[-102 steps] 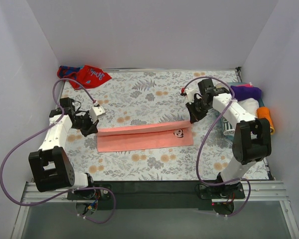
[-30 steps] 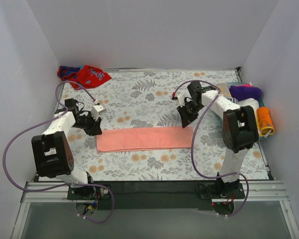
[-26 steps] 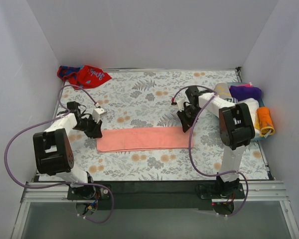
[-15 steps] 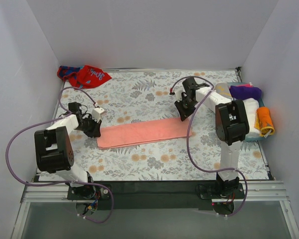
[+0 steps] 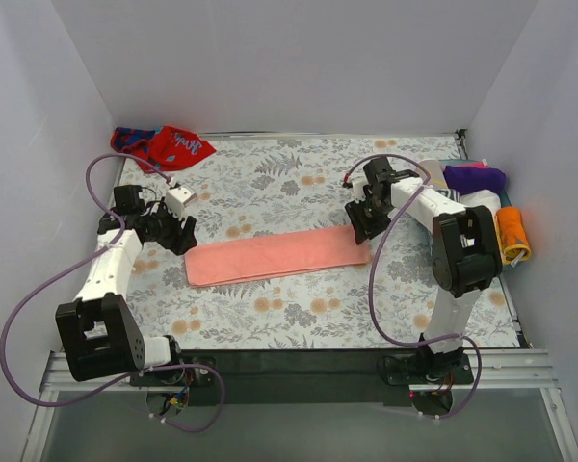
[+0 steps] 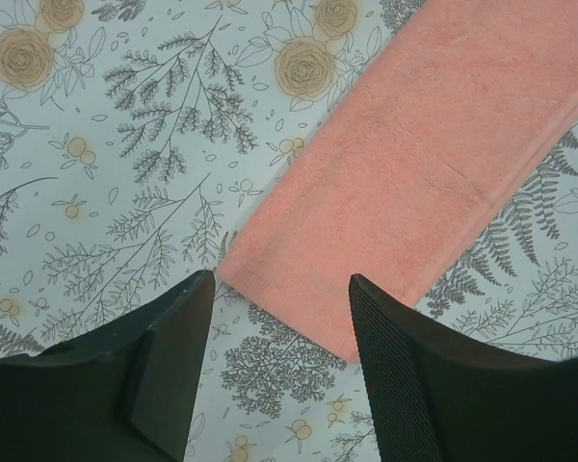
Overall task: Roll the towels
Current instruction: Fold the towel
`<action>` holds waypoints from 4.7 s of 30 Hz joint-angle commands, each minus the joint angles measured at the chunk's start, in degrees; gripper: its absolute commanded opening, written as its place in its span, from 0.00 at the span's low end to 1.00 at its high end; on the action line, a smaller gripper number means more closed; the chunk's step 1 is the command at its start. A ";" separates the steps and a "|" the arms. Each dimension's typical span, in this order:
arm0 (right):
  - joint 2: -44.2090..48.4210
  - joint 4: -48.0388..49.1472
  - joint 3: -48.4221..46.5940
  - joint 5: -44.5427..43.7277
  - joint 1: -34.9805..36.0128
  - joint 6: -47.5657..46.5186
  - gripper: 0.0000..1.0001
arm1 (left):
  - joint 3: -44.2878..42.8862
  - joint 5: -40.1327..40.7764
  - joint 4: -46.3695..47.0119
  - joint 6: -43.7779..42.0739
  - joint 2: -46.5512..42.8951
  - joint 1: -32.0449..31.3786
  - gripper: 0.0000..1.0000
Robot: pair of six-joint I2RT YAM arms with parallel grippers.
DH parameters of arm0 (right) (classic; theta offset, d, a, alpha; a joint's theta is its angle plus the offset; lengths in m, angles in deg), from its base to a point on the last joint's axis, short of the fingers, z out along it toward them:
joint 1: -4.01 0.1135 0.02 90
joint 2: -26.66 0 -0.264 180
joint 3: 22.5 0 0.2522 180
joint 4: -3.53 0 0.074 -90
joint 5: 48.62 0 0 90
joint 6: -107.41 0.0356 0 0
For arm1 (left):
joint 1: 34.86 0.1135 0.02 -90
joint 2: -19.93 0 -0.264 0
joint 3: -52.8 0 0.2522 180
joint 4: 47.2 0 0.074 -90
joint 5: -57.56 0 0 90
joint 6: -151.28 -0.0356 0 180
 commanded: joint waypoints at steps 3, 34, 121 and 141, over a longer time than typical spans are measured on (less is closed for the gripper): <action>-4.06 1.32 2.78 -0.82 -0.25 2.50 0.43 | 0.08 -0.73 0.36 0.10 -0.89 0.09 0.54; -0.10 -8.78 -9.86 11.12 3.43 -1.98 0.01 | -3.17 -2.13 -0.34 -1.22 1.75 0.09 0.72; 0.95 -4.74 -5.83 29.78 11.80 -1.80 0.41 | -19.19 5.26 -3.77 -3.60 21.36 -18.99 0.57; -8.81 -0.35 2.95 27.37 11.97 -4.18 0.16 | -12.12 6.75 4.31 8.36 30.03 -19.07 0.29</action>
